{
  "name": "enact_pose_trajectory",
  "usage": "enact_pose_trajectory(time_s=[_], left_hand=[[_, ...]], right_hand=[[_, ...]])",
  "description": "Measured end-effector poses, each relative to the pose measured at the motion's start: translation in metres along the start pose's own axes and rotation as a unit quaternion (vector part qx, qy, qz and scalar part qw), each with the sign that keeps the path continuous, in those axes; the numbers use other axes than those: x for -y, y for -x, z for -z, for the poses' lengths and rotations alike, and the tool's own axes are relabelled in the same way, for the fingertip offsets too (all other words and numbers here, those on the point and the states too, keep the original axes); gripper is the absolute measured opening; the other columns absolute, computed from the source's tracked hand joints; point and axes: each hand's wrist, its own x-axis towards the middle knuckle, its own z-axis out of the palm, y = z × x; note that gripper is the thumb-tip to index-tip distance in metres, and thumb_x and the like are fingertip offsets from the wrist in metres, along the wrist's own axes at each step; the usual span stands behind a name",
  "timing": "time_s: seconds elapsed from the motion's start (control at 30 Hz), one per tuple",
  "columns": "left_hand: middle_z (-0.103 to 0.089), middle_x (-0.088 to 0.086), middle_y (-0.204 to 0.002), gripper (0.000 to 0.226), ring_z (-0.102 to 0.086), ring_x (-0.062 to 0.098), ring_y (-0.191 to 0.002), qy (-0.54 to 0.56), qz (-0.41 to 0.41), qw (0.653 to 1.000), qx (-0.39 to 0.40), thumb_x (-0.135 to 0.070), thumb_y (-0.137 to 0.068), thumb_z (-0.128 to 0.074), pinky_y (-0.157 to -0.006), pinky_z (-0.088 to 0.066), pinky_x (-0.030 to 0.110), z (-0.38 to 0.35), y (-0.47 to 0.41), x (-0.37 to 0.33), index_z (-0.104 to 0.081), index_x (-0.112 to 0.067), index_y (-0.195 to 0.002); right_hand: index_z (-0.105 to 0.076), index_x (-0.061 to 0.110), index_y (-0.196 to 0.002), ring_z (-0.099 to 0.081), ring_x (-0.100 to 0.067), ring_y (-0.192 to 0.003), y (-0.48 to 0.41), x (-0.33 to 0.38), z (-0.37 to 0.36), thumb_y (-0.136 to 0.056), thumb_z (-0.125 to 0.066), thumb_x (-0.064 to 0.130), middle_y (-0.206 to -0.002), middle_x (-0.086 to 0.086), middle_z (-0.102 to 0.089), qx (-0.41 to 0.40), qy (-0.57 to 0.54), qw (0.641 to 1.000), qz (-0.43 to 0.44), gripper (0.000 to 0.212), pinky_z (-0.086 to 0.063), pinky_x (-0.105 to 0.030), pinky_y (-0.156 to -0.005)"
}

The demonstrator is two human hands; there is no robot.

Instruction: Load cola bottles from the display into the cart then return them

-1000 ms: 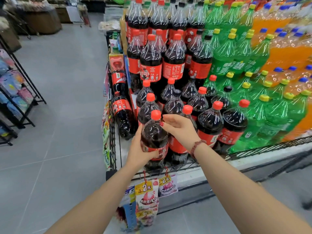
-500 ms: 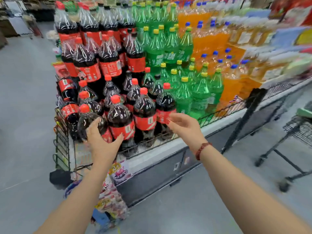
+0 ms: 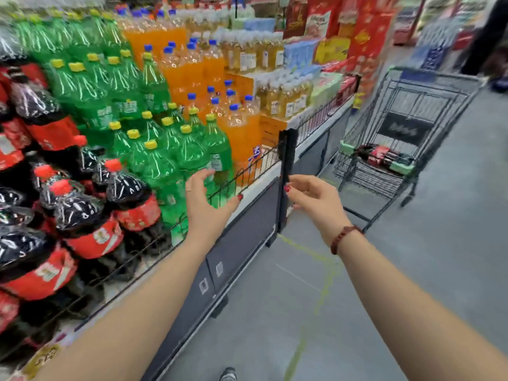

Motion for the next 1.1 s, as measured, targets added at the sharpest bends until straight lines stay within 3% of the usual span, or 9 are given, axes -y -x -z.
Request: enact_pose_trajectory(time_s=[0.07,0.13,0.23,0.4,0.5,0.8,0.93,1.1], left_hand=[[-0.038,-0.028,-0.119,0.062,-0.043,0.015,-0.125,0.018,-0.006,0.999,0.032,-0.030,-0.067,-0.076,-0.109,-0.038,0.040,-0.035,-0.017,-0.003,-0.051,-0.024,-0.123],[-0.045,-0.014,-0.121,0.065,-0.047,0.015,-0.122,0.038,-0.005,0.997,0.060,-0.029,-0.065,-0.076,-0.107,-0.040,0.041,-0.069,-0.034,-0.005,-0.052,-0.019,-0.125],[-0.049,-0.001,-0.123,0.064,-0.050,0.019,-0.120,0.064,-0.022,0.992,0.103,-0.030,-0.065,-0.076,-0.105,-0.043,0.037,-0.118,-0.060,-0.005,-0.052,-0.019,-0.123],[-0.050,-0.003,-0.127,0.070,-0.048,0.011,-0.121,0.122,-0.008,0.978,0.168,-0.032,-0.067,-0.078,-0.106,-0.037,0.025,-0.194,-0.111,0.006,-0.052,-0.012,-0.129],[-0.052,0.001,-0.132,0.064,-0.049,0.013,-0.124,0.137,-0.011,0.970,0.202,-0.020,-0.075,-0.083,-0.105,-0.035,0.021,-0.239,-0.151,0.014,-0.051,-0.015,-0.131],[-0.053,-0.004,-0.131,0.062,-0.048,0.007,-0.124,0.163,0.003,0.942,0.294,-0.019,-0.078,-0.081,-0.110,-0.034,0.022,-0.360,-0.214,0.027,-0.050,-0.018,-0.132],[-0.051,-0.005,-0.136,0.062,-0.046,0.008,-0.127,0.164,0.030,0.929,0.330,-0.023,-0.077,-0.082,-0.099,-0.032,0.007,-0.417,-0.223,0.037,-0.049,-0.027,-0.130],[-0.051,-0.007,-0.135,0.061,-0.045,0.006,-0.124,0.155,0.048,0.930,0.330,-0.021,-0.078,-0.080,-0.108,-0.033,0.020,-0.488,-0.243,0.037,-0.049,-0.025,-0.131]], right_hand=[[-0.066,0.022,-0.102,-0.063,-0.008,-0.084,-0.009,-0.006,0.024,-0.086,-0.069,0.017,-0.098,-0.001,-0.068,-0.033,0.002,0.999,-0.006,0.017,-0.052,-0.019,-0.069],[-0.067,0.023,-0.100,-0.062,-0.009,-0.083,-0.021,-0.014,0.046,-0.085,-0.070,0.018,-0.096,0.000,-0.068,-0.074,0.008,0.997,-0.013,0.016,-0.052,-0.024,-0.068],[-0.067,0.027,-0.097,-0.064,-0.014,-0.091,-0.043,-0.025,0.077,-0.084,-0.071,0.020,-0.097,0.001,-0.069,-0.125,0.024,0.992,-0.020,0.015,-0.055,-0.033,-0.078],[-0.067,0.023,-0.099,-0.064,-0.014,-0.096,-0.096,-0.037,0.119,-0.084,-0.071,0.019,-0.101,0.002,-0.069,-0.192,0.036,0.980,-0.029,0.016,-0.055,-0.036,-0.087],[-0.067,0.019,-0.104,-0.064,-0.011,-0.093,-0.139,-0.041,0.141,-0.085,-0.071,0.018,-0.098,0.004,-0.068,-0.229,0.047,0.971,-0.041,0.020,-0.056,-0.037,-0.088],[-0.066,0.022,-0.101,-0.063,-0.012,-0.091,-0.221,-0.071,0.203,-0.085,-0.070,0.015,-0.096,0.003,-0.067,-0.321,0.038,0.943,-0.076,0.018,-0.055,-0.030,-0.080],[-0.066,0.016,-0.108,-0.063,-0.010,-0.089,-0.250,-0.093,0.242,-0.085,-0.070,0.013,-0.101,-0.001,-0.067,-0.348,0.032,0.932,-0.096,0.024,-0.056,-0.024,-0.076],[-0.066,0.014,-0.107,-0.063,-0.012,-0.088,-0.308,-0.126,0.302,-0.085,-0.070,0.014,-0.102,-0.004,-0.067,-0.350,0.025,0.929,-0.115,0.023,-0.056,-0.029,-0.079]])
